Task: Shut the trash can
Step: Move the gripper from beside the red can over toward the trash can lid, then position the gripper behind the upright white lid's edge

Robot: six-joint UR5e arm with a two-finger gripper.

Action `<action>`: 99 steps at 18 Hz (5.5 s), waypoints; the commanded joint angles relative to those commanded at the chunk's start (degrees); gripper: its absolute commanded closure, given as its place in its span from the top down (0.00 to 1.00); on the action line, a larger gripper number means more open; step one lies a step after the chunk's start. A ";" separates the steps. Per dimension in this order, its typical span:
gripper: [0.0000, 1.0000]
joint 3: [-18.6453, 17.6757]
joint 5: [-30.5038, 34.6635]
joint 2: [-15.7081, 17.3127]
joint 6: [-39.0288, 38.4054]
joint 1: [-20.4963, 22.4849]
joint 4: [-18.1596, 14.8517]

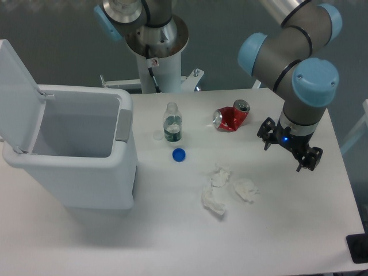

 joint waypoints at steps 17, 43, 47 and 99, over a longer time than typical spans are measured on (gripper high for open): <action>1.00 -6.60 -7.72 3.77 -11.95 1.84 6.51; 0.15 -5.19 -26.80 30.58 -61.69 -15.72 6.95; 0.11 -5.19 -26.80 33.31 -62.76 -21.69 6.95; 0.07 -3.70 -18.90 29.27 -49.40 -41.93 7.30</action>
